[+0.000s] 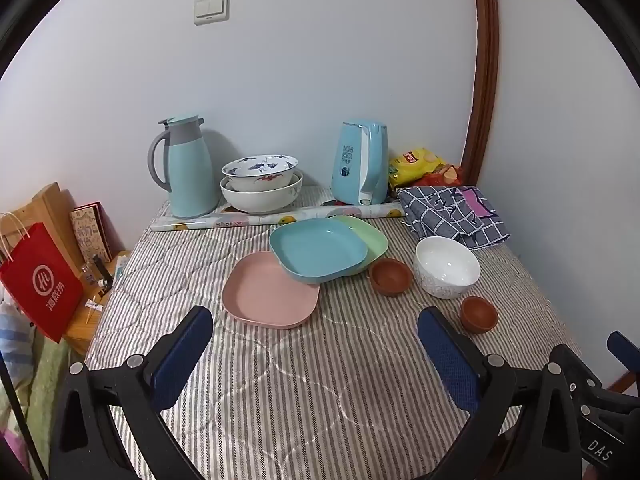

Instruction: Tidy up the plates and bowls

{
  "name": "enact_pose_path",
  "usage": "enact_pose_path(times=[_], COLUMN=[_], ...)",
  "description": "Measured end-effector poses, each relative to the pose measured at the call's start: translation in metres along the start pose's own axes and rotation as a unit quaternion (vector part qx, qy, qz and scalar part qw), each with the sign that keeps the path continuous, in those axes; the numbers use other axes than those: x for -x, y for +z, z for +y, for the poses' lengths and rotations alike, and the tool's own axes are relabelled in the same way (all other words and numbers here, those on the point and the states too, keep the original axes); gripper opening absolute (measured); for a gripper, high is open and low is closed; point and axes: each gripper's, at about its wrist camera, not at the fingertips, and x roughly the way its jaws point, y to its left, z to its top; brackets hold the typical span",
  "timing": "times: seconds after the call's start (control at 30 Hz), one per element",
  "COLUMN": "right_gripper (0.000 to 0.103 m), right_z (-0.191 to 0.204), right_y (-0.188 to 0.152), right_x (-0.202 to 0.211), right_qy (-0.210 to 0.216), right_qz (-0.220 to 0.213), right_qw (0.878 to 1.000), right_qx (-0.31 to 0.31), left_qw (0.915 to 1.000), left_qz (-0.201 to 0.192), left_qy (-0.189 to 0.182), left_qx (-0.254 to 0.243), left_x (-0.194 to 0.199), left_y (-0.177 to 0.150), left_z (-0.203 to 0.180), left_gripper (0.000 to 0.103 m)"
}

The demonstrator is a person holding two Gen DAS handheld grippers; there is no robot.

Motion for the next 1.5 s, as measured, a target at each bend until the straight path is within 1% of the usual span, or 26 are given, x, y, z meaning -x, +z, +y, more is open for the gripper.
enact_pose_path(times=[0.17, 0.23, 0.27, 0.5, 0.7, 0.83, 0.97, 1.0, 1.13, 1.17, 1.33, 1.5], right_gripper=[0.103, 0.103, 0.103, 0.103, 0.103, 0.103, 0.103, 0.103, 0.103, 0.103, 0.103, 0.101], right_z=[-0.001, -0.002, 0.002, 0.014, 0.024, 0.031, 0.041, 0.043, 0.054, 0.054, 0.068, 0.082], right_y=[0.006, 0.006, 0.011, 0.027, 0.034, 0.04, 0.05, 0.051, 0.059, 0.059, 0.07, 0.077], right_x=[0.002, -0.001, -0.004, -0.023, -0.042, -0.057, -0.072, -0.077, -0.09, -0.096, -0.109, -0.131], right_qy=[-0.007, -0.007, -0.006, -0.002, 0.028, 0.064, 0.082, 0.079, 0.087, 0.083, 0.075, 0.084], right_qz=[-0.001, 0.0, 0.001, 0.013, 0.014, 0.023, 0.023, 0.032, 0.04, 0.052, 0.039, 0.046], right_qw=[1.0, 1.0, 1.0, 1.0, 0.999, 0.998, 0.996, 0.996, 0.995, 0.995, 0.996, 0.995], right_qx=[0.004, 0.003, 0.002, 0.003, 0.013, -0.005, -0.015, -0.009, -0.005, 0.0, 0.02, 0.029], left_qw=[0.9999, 0.9999, 0.9999, 0.9996, 0.9989, 0.9984, 0.9981, 0.998, 0.9974, 0.9972, 0.996, 0.9947], left_qz=[0.006, 0.005, 0.006, 0.022, 0.04, 0.049, 0.05, 0.052, 0.058, 0.059, 0.072, 0.084], left_qy=[-0.013, -0.011, -0.012, -0.007, 0.005, 0.011, 0.022, 0.02, 0.026, 0.027, 0.032, 0.041], left_qx=[-0.001, 0.001, 0.001, 0.014, 0.022, 0.027, 0.028, 0.032, 0.036, 0.037, 0.042, 0.043], left_x=[-0.008, -0.011, -0.012, -0.033, -0.058, -0.075, -0.088, -0.093, -0.107, -0.111, -0.134, -0.156], left_y=[0.007, 0.01, 0.01, 0.018, 0.023, 0.028, 0.037, 0.039, 0.046, 0.047, 0.053, 0.055], left_z=[-0.001, 0.001, 0.002, 0.017, 0.034, 0.044, 0.052, 0.055, 0.062, 0.064, 0.073, 0.082], left_gripper=[0.103, 0.103, 0.103, 0.103, 0.103, 0.103, 0.103, 0.103, 0.103, 0.103, 0.103, 0.103])
